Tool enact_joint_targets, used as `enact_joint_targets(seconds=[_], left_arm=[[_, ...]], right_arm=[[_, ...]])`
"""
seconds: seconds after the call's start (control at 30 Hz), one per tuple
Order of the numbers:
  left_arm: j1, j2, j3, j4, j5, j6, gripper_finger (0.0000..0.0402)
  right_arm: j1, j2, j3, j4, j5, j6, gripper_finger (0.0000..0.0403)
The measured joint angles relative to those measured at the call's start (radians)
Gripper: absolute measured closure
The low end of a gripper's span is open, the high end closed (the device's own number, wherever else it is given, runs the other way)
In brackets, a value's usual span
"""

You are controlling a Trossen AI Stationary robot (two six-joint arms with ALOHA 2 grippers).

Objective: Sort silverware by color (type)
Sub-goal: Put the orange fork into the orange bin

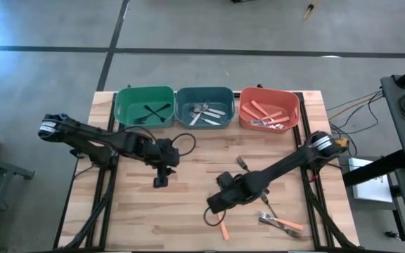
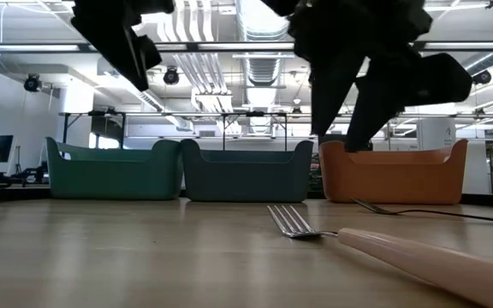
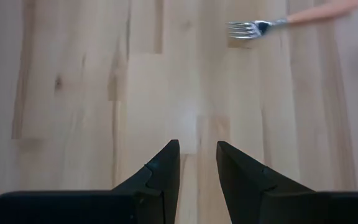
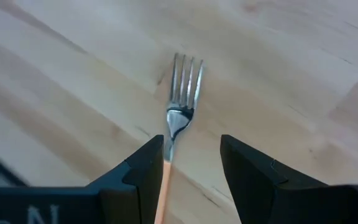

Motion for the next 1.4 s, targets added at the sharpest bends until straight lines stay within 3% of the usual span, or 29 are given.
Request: enact_joint_targets(seconds=[0.17, 0.47, 0.83, 1.07, 1.4], left_arm=[[-0.035, -0.012, 0.000, 0.001, 0.000, 0.027, 0.0313], [-0.096, -0.045, -0.002, -0.008, 0.000, 0.013, 0.0313], [-0.120, -0.073, -0.011, -0.016, -0.004, -0.006, 0.0313], [-0.120, -0.075, -0.018, -0.014, -0.004, -0.005, 0.0313], [-0.120, -0.075, -0.047, -0.015, -0.004, -0.003, 0.0313]], right_arm=[[0.010, 0.124, 0.178, -0.117, -0.001, 0.014, 0.0252], [0.026, 0.260, 0.331, -0.188, -0.010, 0.058, 0.0252], [0.050, 0.359, 0.410, -0.228, -0.087, 0.113, 0.0259], [0.052, 0.360, 0.396, -0.304, -0.085, 0.128, 0.0289], [0.052, 0.363, 0.387, -0.284, -0.104, 0.132, 0.0323]])
